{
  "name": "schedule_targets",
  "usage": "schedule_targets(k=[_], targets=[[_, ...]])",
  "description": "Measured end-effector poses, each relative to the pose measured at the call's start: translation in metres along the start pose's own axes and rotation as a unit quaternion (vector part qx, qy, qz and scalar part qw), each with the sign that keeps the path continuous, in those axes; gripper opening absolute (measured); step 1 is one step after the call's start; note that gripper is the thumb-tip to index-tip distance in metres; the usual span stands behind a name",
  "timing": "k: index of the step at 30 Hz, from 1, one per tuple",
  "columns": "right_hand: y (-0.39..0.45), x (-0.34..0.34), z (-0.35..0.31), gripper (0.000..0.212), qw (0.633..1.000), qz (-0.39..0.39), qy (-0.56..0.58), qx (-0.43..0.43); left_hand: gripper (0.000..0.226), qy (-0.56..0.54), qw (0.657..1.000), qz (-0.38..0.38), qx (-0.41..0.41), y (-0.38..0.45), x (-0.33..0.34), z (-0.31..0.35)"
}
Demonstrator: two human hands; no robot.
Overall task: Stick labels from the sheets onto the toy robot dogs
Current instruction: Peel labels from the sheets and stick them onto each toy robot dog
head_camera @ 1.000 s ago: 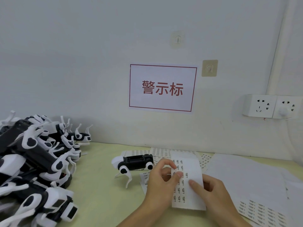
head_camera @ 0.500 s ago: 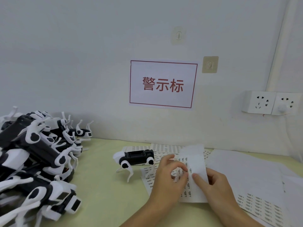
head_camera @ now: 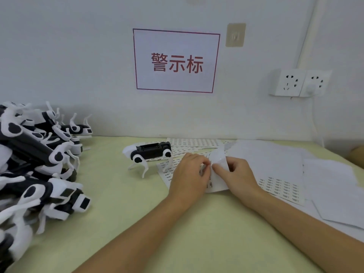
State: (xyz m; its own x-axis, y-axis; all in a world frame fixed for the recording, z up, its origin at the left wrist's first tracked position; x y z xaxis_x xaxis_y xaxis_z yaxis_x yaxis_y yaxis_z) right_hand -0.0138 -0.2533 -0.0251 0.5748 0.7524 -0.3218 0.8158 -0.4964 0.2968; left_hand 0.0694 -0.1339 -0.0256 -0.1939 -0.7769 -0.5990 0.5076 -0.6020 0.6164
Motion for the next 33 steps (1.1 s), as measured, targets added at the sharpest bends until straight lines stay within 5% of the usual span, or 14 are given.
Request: schedule_targets(k=[11,17,25,33], targets=[[-0.003,0.004,-0.005,0.051,0.999,-0.016,-0.016,-0.037,0.009,-0.005,0.999,-0.020,-0.032,-0.002,-0.002,0.000],[-0.001,0.005,-0.002,0.023,0.999,-0.015,-0.032,-0.036,0.011,0.030,0.999,-0.018,-0.031,-0.004,-0.003,0.004],[0.000,0.006,0.000,0.029,0.997,-0.016,-0.060,-0.037,0.014,0.094,0.995,-0.026,-0.022,-0.004,-0.002,0.005],[0.002,0.006,0.001,0.020,0.998,-0.022,-0.058,-0.029,0.011,-0.043,0.995,-0.021,-0.086,0.002,-0.001,-0.005]])
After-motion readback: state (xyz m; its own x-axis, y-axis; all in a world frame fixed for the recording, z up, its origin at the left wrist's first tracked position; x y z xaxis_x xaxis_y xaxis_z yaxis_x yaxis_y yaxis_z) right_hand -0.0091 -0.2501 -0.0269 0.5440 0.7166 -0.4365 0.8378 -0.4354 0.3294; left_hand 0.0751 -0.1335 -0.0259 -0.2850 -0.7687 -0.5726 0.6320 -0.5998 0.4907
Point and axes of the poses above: each hand's wrist, its own y-axis towards the middle knuckle, its own x-axis out of the palm, z = x × y, the point moved 2 cm from there along y, towards the middle knuckle, and after that the axes turned 6 degrees about -z, right-handed, at the moved point
